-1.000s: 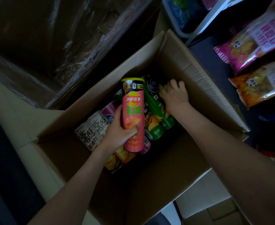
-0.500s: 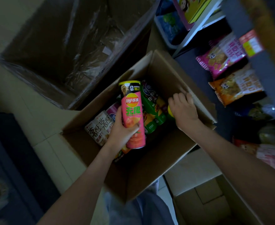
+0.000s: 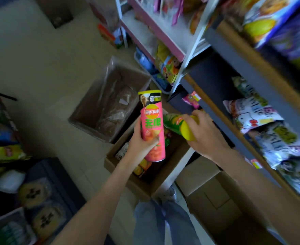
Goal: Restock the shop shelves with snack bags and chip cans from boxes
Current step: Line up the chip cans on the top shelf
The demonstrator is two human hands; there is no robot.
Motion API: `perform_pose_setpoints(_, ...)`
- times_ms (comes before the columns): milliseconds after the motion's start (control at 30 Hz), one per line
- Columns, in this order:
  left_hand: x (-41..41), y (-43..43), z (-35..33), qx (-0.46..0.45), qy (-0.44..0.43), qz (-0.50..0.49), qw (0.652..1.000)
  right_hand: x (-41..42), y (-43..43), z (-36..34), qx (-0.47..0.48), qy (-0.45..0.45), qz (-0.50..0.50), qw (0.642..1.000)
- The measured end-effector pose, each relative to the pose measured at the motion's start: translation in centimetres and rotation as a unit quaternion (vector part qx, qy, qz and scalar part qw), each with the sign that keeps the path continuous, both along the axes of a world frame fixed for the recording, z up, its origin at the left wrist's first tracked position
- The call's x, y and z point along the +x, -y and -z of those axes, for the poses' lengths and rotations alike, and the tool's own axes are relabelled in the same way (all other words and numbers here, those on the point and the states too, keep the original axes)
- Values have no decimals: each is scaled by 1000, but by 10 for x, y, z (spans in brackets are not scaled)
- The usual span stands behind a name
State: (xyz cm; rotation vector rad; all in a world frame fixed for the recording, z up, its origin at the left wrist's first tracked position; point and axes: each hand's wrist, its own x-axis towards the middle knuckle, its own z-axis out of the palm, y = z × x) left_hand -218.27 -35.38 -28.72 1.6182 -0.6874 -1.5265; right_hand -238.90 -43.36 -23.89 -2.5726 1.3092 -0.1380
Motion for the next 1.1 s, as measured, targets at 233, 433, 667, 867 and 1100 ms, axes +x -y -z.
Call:
perform_pose_setpoints(233,-36,3,-151,-127,-20,95,987,-51,-61,-184,93,318,250,910)
perform_pose_setpoints(433,-106,-2,-266,-212,-57,237,946,-125,-128,-316,3,466,323,824)
perform_pose_setpoints(667,-232,-58,-383,-313,-75,376,869,-238,-240,-427,-110,586,363,716)
perform_pose_setpoints(867,-370,-160,-442,-382,-77,431,814,-341,-361,-489,-181,585,383,691)
perform_pose_setpoints(1100,-502,-267,-496,-447,-88,446,770,-429,-475,-540,-231,561,407,683)
